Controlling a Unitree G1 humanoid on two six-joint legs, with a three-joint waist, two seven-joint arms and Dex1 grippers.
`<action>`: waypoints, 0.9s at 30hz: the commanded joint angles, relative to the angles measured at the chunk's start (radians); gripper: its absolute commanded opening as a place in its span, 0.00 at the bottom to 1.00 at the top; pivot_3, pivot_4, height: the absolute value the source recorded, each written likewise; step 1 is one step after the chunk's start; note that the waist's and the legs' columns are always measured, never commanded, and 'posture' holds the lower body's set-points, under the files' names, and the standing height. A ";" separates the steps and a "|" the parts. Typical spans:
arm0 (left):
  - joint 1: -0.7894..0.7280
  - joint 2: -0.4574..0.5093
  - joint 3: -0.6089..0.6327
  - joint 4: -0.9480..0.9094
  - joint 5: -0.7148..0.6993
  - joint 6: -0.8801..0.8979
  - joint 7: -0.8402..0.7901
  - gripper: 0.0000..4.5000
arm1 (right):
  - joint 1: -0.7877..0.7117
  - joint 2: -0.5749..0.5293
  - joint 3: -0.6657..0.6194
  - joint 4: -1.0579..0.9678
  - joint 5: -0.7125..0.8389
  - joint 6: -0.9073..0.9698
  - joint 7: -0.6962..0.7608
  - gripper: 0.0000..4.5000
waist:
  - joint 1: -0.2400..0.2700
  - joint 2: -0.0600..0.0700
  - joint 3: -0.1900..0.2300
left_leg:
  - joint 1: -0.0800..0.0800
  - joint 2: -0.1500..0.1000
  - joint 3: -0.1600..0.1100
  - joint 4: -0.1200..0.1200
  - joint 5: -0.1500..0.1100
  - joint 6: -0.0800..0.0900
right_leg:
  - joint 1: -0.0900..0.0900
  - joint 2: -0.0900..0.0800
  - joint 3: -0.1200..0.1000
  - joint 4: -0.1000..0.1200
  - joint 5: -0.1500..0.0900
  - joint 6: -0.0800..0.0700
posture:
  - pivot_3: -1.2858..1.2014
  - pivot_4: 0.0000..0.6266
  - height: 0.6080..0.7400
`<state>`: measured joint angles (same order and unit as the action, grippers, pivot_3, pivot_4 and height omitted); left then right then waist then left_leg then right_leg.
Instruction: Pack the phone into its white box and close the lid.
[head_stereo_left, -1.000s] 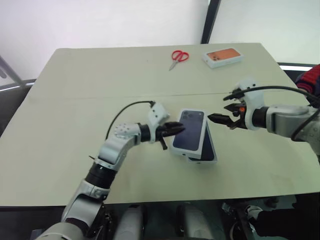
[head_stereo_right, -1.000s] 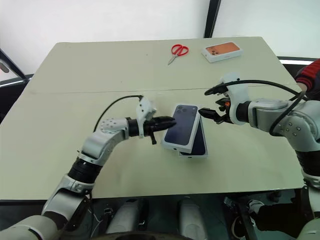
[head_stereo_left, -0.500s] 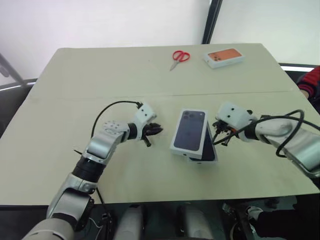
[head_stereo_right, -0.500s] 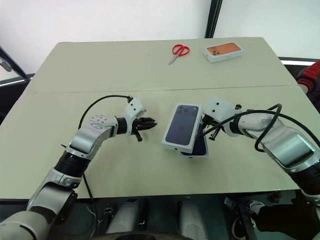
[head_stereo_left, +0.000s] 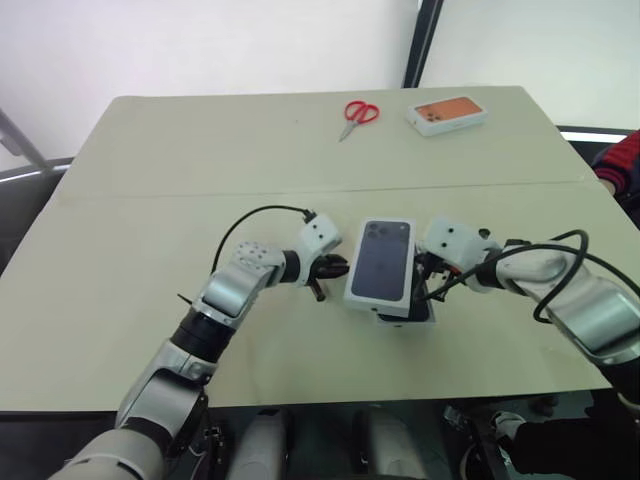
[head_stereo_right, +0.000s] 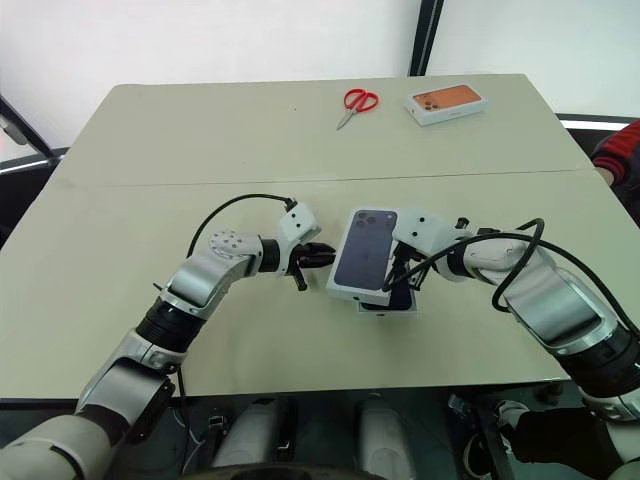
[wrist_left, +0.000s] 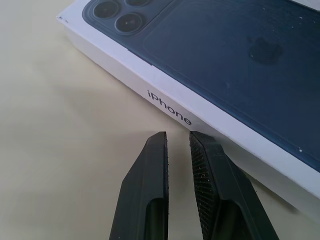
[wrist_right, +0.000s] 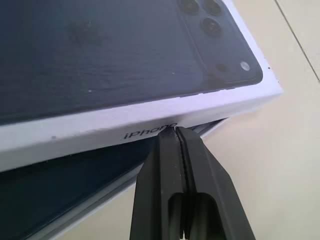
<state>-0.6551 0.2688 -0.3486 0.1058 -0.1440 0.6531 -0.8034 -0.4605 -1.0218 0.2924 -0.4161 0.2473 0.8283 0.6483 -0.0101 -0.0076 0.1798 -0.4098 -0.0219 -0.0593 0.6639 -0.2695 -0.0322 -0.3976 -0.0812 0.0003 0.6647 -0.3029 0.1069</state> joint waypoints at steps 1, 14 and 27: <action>-0.002 -0.022 0.010 -0.080 -0.035 0.013 -0.011 0.17 | 0.006 0.007 -0.043 -0.065 -0.007 0.000 0.027 0.00 | 0.000 0.000 0.000 | 0.000 0.000 0.000 0.000 0.000 0.000 | 0.000 0.000 0.000 0.000 0.000 0.000 | 0.52 0.24 1.00; 0.021 -0.058 -0.034 -0.162 -0.041 0.049 -0.015 0.17 | 0.058 -0.005 -0.093 -0.100 -0.047 0.012 0.091 0.00 | 0.000 0.000 0.000 | 0.000 0.000 0.000 0.000 0.000 0.000 | 0.000 0.000 0.000 0.000 0.000 0.000 | 0.52 0.24 1.00; 0.023 -0.053 -0.055 -0.178 -0.037 0.042 -0.043 0.17 | 0.101 -0.010 -0.118 -0.121 -0.075 0.025 0.119 0.00 | 0.002 0.000 0.000 | 0.000 0.000 0.000 0.000 0.000 0.000 | 0.000 0.000 0.000 0.000 0.000 0.000 | 0.52 0.24 1.00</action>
<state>-0.6232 0.2354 -0.3829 -0.0047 -0.1543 0.7170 -0.8281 -0.3590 -1.0314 0.1884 -0.4752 0.1621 0.8665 0.7485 -0.0081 -0.0076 0.1798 -0.4096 -0.0222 -0.0593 0.6642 -0.2695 -0.0324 -0.3971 -0.0816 0.0003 0.6647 -0.3028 0.1069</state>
